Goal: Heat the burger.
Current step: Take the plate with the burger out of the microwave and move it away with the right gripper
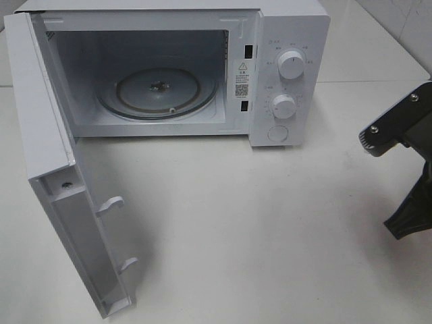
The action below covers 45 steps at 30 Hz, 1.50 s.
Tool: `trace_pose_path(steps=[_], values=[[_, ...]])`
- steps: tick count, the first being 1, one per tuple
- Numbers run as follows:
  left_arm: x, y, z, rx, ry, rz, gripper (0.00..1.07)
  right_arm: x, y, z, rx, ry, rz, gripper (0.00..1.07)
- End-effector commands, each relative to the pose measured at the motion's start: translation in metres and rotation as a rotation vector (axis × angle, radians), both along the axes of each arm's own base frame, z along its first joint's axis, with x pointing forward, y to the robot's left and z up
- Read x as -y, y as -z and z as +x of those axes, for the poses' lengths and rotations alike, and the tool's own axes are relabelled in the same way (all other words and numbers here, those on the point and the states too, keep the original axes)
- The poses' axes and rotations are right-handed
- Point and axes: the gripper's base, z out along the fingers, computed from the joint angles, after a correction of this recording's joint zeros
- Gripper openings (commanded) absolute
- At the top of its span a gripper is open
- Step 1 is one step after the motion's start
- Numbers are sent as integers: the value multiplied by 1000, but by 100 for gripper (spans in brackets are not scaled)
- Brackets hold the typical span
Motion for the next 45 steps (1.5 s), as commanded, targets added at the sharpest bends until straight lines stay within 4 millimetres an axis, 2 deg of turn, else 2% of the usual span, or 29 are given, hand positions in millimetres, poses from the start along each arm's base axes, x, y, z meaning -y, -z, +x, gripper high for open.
trace_pose_path(steps=[1, 5, 7, 13, 15, 18, 20, 32, 39, 45], values=[[0, 0, -2, 27, 5, 0, 98, -1, 4, 10, 53, 67, -44, 0], [0, 0, -2, 27, 5, 0, 98, -3, 13, 13, 38, 92, -59, 1], [0, 0, -2, 27, 5, 0, 98, -6, 26, 17, 16, 115, -86, 1], [0, 0, -2, 27, 5, 0, 98, -8, 38, 21, 17, 137, -111, 1], [0, 0, -2, 27, 5, 0, 98, -11, 51, 25, 17, 147, -118, 1], [0, 0, -2, 27, 5, 0, 98, -12, 54, 26, 14, 145, -118, 1], [0, 0, -2, 27, 5, 0, 98, -10, 67, 30, -6, 167, -109, 1], [0, 0, -2, 27, 5, 0, 98, 6, 98, 41, -62, 238, -109, 2], [0, 0, -2, 27, 5, 0, 98, 13, 112, 44, -72, 276, -129, 6], [0, 0, -2, 27, 5, 0, 98, 13, 115, 44, -82, 285, -121, 18]])
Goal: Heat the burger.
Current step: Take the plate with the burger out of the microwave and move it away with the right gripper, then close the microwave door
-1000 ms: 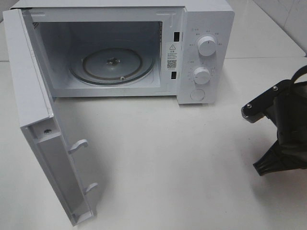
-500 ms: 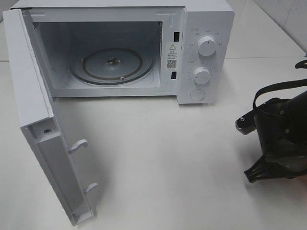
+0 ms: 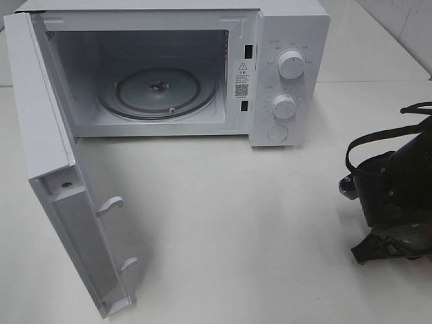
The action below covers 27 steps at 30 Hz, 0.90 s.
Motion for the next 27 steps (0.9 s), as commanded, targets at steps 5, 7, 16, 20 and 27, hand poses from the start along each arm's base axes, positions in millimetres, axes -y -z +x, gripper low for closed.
trace_pose_path(steps=[5, 7, 16, 20, 27], values=[[0, 0, -2, 27, 5, 0, 98, -4, -11, -1, 13, -30, -21, 36], [0, 0, -2, 27, 5, 0, 98, -6, -14, -2, 14, -36, -11, 42], [0, 0, -2, 27, 5, 0, 98, -25, -58, -23, -31, -118, 216, 49], [0, 0, -2, 27, 5, 0, 98, -35, -74, -34, -84, -236, 301, 54], [0, 0, -2, 27, 5, 0, 98, -51, -114, -70, -124, -444, 529, 82]])
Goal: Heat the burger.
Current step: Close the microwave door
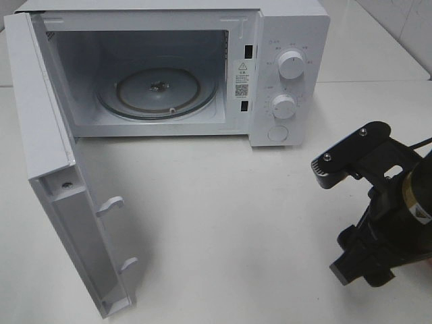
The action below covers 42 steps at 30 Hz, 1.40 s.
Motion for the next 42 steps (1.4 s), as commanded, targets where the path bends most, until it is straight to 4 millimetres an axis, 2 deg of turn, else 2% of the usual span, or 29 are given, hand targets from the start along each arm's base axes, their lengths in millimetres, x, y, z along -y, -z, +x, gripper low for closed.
trace_pose_path(steps=[1, 3, 6, 8, 11, 13, 17, 19, 22, 24, 27, 29, 34, 39, 42], values=[[0, 0, -2, 27, 5, 0, 98, -3, -12, -11, -17, -53, 70, 82], [0, 0, -2, 27, 5, 0, 98, -1, -24, -23, -30, -67, 132, 85], [0, 0, -2, 27, 5, 0, 98, 2, -31, -30, -42, -66, 156, 84], [0, 0, -2, 27, 5, 0, 98, 12, -45, -44, -52, -69, 186, 83], [0, 0, -2, 27, 5, 0, 98, 15, -48, -48, -51, -69, 190, 82], [0, 0, -2, 27, 5, 0, 98, 28, -60, -61, -31, -62, 203, 81], [0, 0, -2, 27, 5, 0, 98, 37, -68, -70, -13, -59, 216, 81], [0, 0, -2, 27, 5, 0, 98, 46, -75, -79, 16, -57, 240, 80], [0, 0, -2, 27, 5, 0, 98, 49, -78, -83, 36, -59, 255, 80], [0, 0, -2, 27, 5, 0, 98, 62, -90, -96, 132, -86, 325, 79], [0, 0, -2, 27, 5, 0, 98, 65, -92, -98, 153, -79, 341, 78], [0, 0, -2, 27, 5, 0, 98, 77, -97, -104, 222, -29, 372, 77], [0, 0, -2, 27, 5, 0, 98, 91, -101, -113, 303, 17, 383, 76], [0, 0, -2, 27, 5, 0, 98, 99, -98, -123, 367, 66, 386, 76], [0, 0, -2, 27, 5, 0, 98, 104, -92, -135, 419, 119, 418, 76]])
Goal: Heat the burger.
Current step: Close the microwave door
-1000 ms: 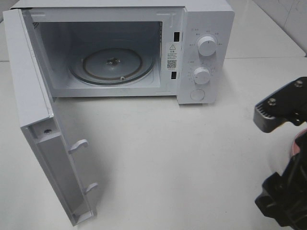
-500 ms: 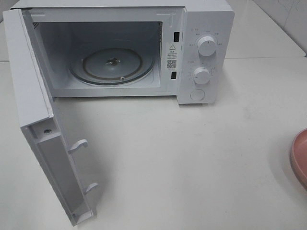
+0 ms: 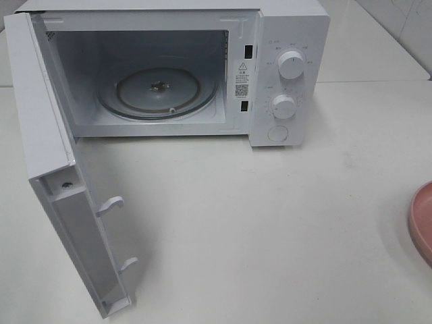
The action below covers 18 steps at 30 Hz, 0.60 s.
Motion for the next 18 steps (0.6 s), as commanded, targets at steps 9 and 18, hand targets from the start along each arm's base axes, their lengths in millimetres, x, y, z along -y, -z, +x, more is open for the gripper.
trace_pose_path(steps=[9, 18], values=[[0, 0, -2, 27, 5, 0, 98, 7, 6, -27, 187, 135, 35, 76], [0, 0, -2, 27, 5, 0, 98, 7, 6, -45, 323, 250, 51, 76]])
